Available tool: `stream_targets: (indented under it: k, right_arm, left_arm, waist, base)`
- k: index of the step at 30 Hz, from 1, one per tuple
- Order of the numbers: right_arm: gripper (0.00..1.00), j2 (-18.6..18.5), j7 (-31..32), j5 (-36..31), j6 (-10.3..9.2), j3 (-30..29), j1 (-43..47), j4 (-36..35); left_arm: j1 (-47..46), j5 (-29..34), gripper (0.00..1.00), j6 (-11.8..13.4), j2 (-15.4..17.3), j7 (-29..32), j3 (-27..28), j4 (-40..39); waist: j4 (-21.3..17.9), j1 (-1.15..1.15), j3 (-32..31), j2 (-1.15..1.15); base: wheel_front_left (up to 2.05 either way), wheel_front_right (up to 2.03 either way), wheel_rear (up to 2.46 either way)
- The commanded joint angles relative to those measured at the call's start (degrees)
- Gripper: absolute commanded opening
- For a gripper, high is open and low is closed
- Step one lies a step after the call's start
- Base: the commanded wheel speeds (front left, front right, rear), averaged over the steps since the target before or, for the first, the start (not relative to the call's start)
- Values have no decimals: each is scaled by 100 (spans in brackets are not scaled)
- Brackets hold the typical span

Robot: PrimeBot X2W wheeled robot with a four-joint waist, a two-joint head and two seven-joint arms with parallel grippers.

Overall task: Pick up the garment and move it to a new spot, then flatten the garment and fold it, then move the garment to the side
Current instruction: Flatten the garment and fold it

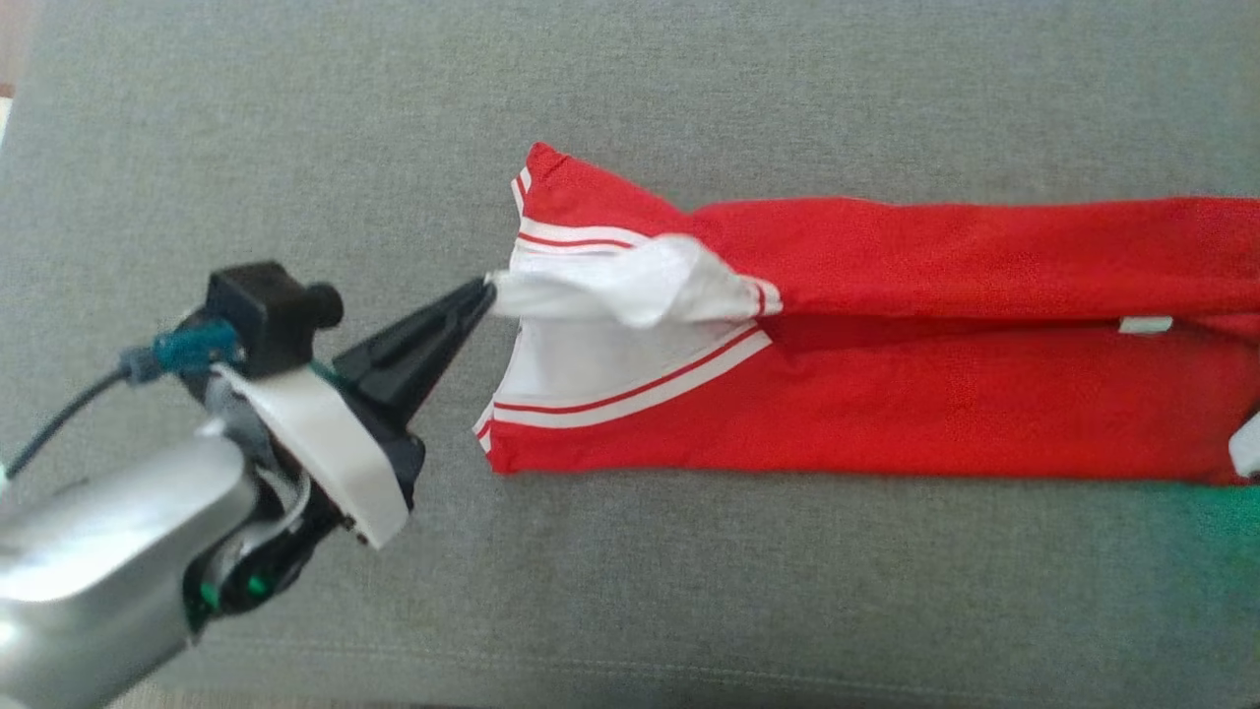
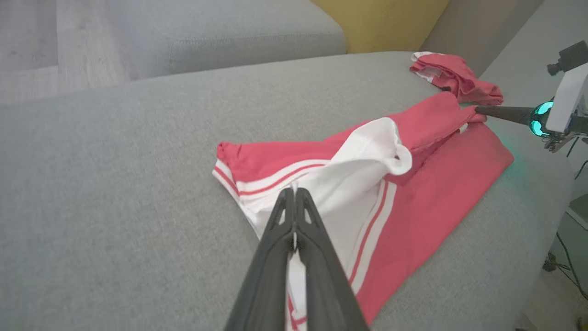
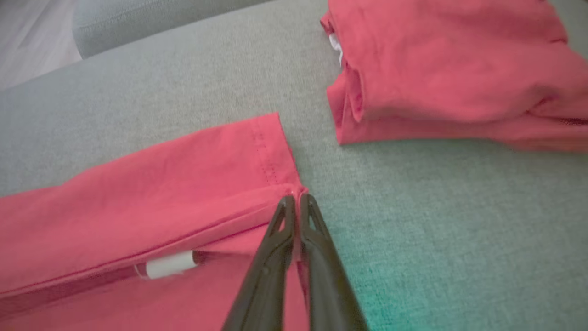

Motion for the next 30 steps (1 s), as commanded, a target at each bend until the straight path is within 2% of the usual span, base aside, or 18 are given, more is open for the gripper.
stream_targets:
  k: [1,4,5,6,7,8,9,10,14,18,19,22,26,30]
  right_arm:
    - [0,-35,-64,52,39,51,58,-269]
    - [0,14,-58,93,39,66,145,-283]
    - [3,12,-68,108,39,91,163,-289]
    - [55,15,-114,94,39,75,164,-292]
    - [100,30,-138,104,39,75,159,-280]
    - [100,49,-187,126,39,68,148,-276]
    - [100,62,-224,137,39,62,150,-264]
    - [100,64,-251,143,39,74,171,-250]
    - [100,115,-542,231,39,116,342,-273]
    - [100,205,-1084,273,39,198,576,-334]
    - [100,205,-1084,273,39,198,576,-334]
    - [100,264,-1602,171,39,256,753,-372]
    - [100,388,-2199,-45,39,336,953,-235]
    - [100,504,-2449,-81,39,352,1023,56]
  left_arm:
    - [22,45,0,69,239,-67,269,-84]
    - [196,57,0,97,165,-68,279,-4]
    - [247,52,0,114,132,-69,296,32]
    - [299,47,0,149,96,-69,328,67]
    - [352,37,16,165,62,-69,347,98]
    - [408,24,47,185,31,-69,370,127]
    - [463,20,95,212,2,-70,398,151]
    - [522,36,100,243,-32,-70,453,165]
    - [933,152,100,499,-197,-70,899,201]
    - [1635,473,100,959,-536,-70,1847,196]
    - [1635,473,100,959,-536,-70,1847,196]
    - [2295,878,100,1212,-909,-70,2642,180]
    - [3094,1556,100,1293,-1452,-71,3476,195]
    - [3647,2376,100,1273,-1991,-71,4080,262]
  waist:
    - [13,0,36,0]
    - [17,0,71,0]
    - [13,0,78,0]
    - [7,0,85,0]
    - [0,0,86,0]
    - [-12,0,76,0]
    - [-25,0,54,0]
    - [-37,0,26,0]
    - [-87,0,-179,0]
    - [-152,0,-419,0]
    - [-152,0,-419,0]
    - [-194,0,-607,0]
    - [-231,0,-802,0]
    - [-189,0,-950,0]
  base:
    - [0,0,0]
    - [0,0,0]
    - [0,0,0]
    - [0,0,0]
    - [0,0,0]
    - [0,0,0]
    - [0,0,0]
    - [0,0,0]
    - [0,0,0]
    - [0,0,0]
    - [0,0,0]
    - [0,0,0]
    - [0,0,0]
    - [0,0,0]
